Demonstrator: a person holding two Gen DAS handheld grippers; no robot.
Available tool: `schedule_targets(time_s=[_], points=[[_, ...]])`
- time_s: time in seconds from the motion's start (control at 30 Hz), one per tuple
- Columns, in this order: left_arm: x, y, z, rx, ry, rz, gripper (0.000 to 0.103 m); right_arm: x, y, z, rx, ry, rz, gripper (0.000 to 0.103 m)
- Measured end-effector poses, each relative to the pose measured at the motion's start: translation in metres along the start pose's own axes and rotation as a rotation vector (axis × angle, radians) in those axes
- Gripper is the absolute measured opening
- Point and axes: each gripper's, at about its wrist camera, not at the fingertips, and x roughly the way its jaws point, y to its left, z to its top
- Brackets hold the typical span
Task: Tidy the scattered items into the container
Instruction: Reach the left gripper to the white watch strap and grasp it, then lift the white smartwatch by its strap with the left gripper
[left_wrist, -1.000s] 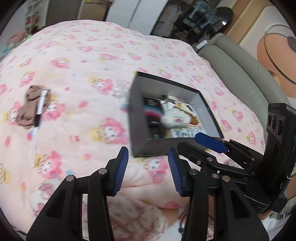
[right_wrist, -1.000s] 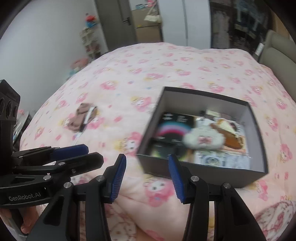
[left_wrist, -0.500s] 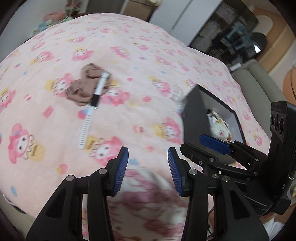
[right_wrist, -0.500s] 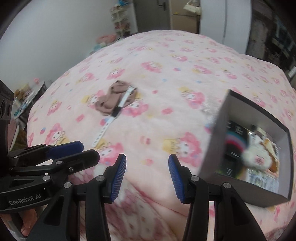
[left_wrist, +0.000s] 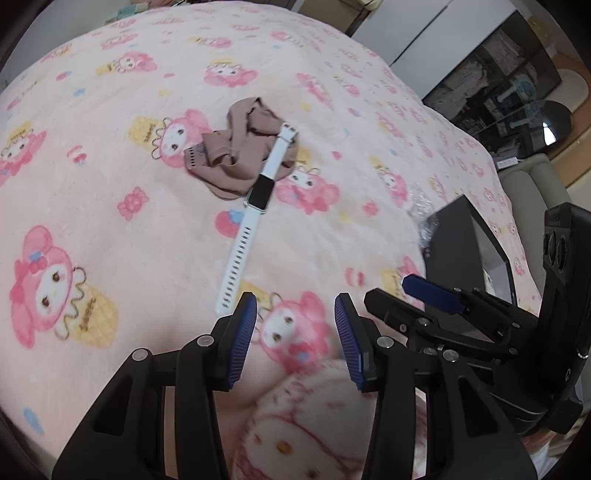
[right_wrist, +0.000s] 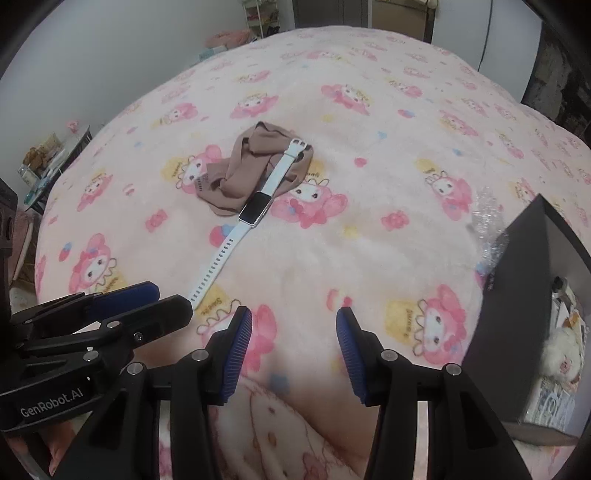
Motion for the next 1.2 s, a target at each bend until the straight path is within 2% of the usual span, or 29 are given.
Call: schedule_targets(time_s=[0.2, 0.37, 0.47, 0.5, 0.6, 0.67, 0.7, 0.77, 0.87, 0.93, 1.0, 1.2], points=[[0.040, 0.031, 0.019, -0.063, 0.034, 0.045, 0.044, 0.045, -0.011, 0.014, 0.044, 0.103, 0.112, 0.046], [0.077, 0.047, 0.025, -0.095, 0.121, 0.062, 0.044, 0.067, -0.014, 0.012, 0.063, 0.146, 0.123, 0.046], [0.084, 0.046, 0.025, -0.090, 0.144, 0.058, 0.032, 0.072, -0.015, 0.009, 0.073, 0.166, 0.139, 0.046], [0.084, 0.044, 0.025, -0.090, 0.154, 0.035, 0.021, 0.072, -0.015, 0.008, 0.076, 0.168, 0.144, 0.046], [0.084, 0.032, 0.025, -0.103, 0.198, -0.116, 0.003, 0.068, -0.015, 0.007, 0.079, 0.161, 0.157, 0.046], [0.085, 0.016, 0.025, -0.078, 0.220, -0.171, 0.002, 0.064, -0.015, 0.006, 0.082, 0.154, 0.171, 0.046], [0.084, 0.008, 0.025, -0.056, 0.220, -0.164, 0.001, 0.061, -0.015, 0.005, 0.086, 0.150, 0.182, 0.046], [0.083, -0.003, 0.029, -0.018, 0.231, -0.152, 0.001, 0.057, -0.016, 0.003, 0.089, 0.147, 0.177, 0.047], [0.085, -0.007, 0.032, -0.026, 0.266, -0.189, 0.007, 0.055, -0.022, -0.001, 0.107, 0.150, 0.185, 0.051], [0.085, -0.007, 0.031, -0.032, 0.267, -0.184, 0.023, 0.058, -0.029, -0.002, 0.134, 0.161, 0.212, 0.053], [0.082, -0.002, 0.031, -0.044, 0.254, -0.171, 0.027, 0.062, -0.032, 0.000, 0.157, 0.175, 0.249, 0.053], [0.069, 0.028, 0.035, -0.143, 0.198, -0.144, 0.028, 0.084, -0.023, 0.012, 0.149, 0.218, 0.326, 0.054]])
